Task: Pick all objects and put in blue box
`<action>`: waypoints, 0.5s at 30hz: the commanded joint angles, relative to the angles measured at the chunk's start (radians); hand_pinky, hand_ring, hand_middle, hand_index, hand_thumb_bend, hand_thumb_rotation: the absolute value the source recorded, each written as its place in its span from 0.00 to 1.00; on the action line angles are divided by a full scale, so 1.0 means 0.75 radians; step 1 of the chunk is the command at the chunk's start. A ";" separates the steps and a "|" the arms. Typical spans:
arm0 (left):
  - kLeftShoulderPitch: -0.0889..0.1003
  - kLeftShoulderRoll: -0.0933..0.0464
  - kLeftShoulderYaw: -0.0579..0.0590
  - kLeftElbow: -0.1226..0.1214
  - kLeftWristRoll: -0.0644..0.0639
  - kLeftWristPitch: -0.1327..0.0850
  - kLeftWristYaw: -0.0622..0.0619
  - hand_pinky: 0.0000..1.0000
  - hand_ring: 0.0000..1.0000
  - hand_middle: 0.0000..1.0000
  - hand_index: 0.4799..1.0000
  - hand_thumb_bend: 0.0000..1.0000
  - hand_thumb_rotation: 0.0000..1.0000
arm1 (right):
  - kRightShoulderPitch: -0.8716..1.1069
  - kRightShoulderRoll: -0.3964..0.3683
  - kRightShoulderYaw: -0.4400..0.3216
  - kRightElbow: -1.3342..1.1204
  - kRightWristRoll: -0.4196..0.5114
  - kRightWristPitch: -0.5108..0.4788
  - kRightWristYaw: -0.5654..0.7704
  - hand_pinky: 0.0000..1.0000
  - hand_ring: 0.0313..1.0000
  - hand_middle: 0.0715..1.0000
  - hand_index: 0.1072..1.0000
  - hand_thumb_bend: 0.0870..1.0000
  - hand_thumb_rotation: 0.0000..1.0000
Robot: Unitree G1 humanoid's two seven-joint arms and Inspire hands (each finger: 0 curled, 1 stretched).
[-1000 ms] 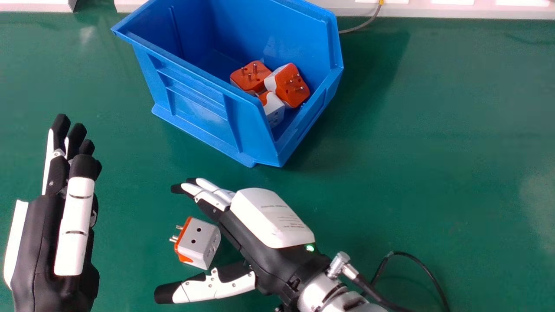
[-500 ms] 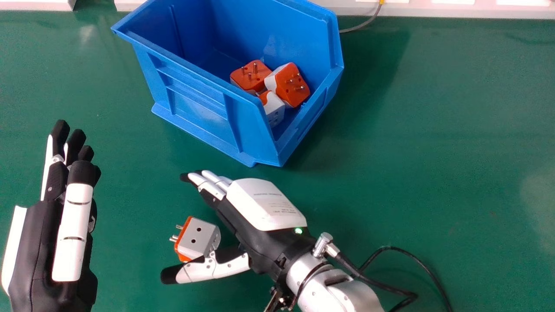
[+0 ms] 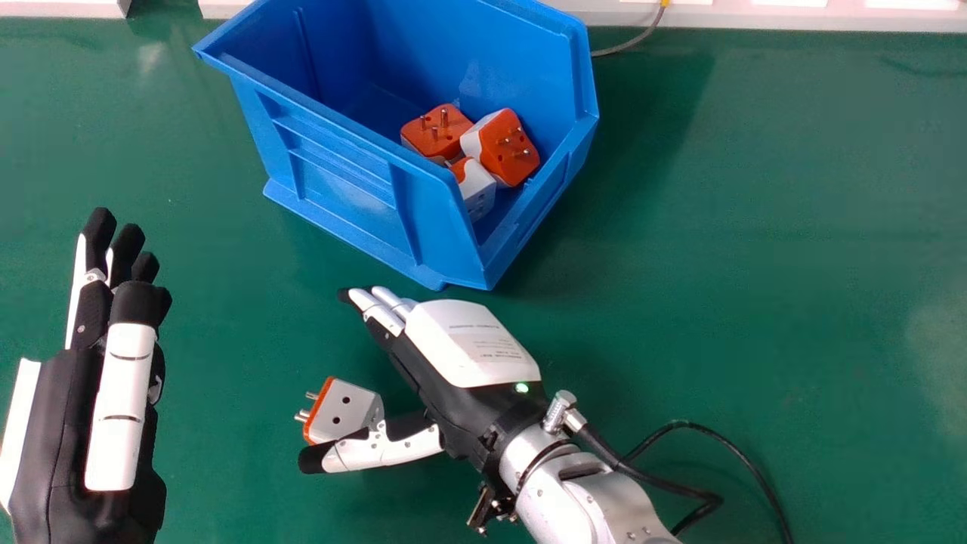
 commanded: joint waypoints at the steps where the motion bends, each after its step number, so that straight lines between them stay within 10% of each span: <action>1: 0.002 0.013 0.009 -0.016 -0.008 -0.019 -0.006 1.00 1.00 1.00 1.00 0.69 0.99 | -0.024 0.020 0.015 0.010 -0.011 0.018 0.000 0.78 0.91 0.94 0.92 0.65 0.64; 15: -0.008 0.011 0.014 -0.002 -0.007 -0.029 -0.013 1.00 1.00 1.00 1.00 0.68 1.00 | -0.018 0.017 0.097 0.017 -0.035 0.042 0.020 0.76 0.89 0.93 0.89 0.67 0.56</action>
